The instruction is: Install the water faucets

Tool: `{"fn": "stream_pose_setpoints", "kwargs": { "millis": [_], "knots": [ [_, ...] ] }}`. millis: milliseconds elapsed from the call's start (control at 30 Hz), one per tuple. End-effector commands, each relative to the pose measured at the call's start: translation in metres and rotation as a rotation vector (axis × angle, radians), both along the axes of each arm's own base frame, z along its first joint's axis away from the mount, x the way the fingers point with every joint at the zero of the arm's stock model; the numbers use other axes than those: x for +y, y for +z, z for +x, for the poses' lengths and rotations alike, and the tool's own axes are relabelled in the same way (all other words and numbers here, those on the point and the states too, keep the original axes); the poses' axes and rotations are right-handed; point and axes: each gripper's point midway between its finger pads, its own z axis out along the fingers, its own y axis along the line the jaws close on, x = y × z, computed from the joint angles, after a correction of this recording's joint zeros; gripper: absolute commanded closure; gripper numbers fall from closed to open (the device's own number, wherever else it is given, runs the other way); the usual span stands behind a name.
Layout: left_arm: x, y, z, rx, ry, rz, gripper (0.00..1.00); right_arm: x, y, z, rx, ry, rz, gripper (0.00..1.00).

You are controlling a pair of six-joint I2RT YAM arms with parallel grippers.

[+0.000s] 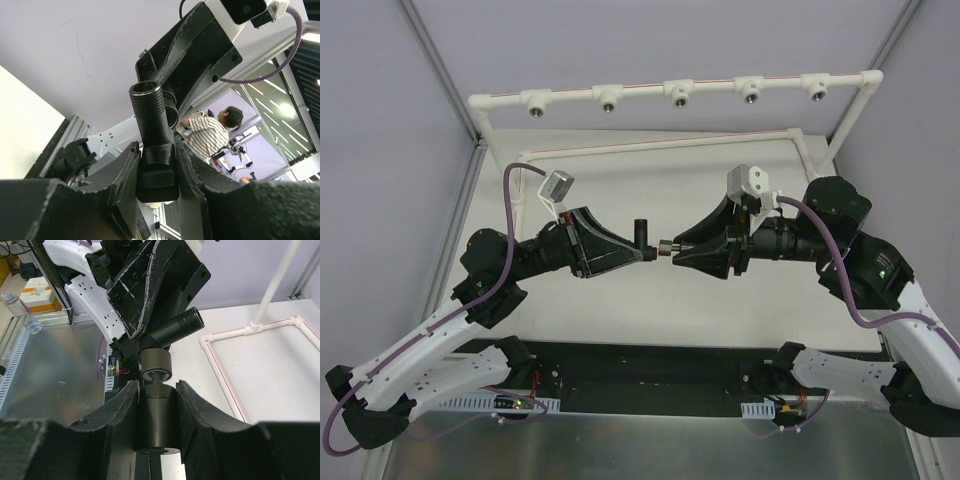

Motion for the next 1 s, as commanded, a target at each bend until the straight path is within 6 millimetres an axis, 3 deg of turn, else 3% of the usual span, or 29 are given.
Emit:
{"fn": "stream_pose_setpoints", "kwargs": {
  "millis": [0,967],
  "knots": [
    [0.009,0.029,-0.015,-0.081,-0.035,-0.093,1.00,0.000,0.020,-0.005,-0.040,0.029,0.067,1.00],
    [0.006,0.028,-0.015,-0.083,-0.050,-0.077,1.00,0.006,0.000,-0.004,0.001,0.051,-0.009,1.00]
  ]
}}
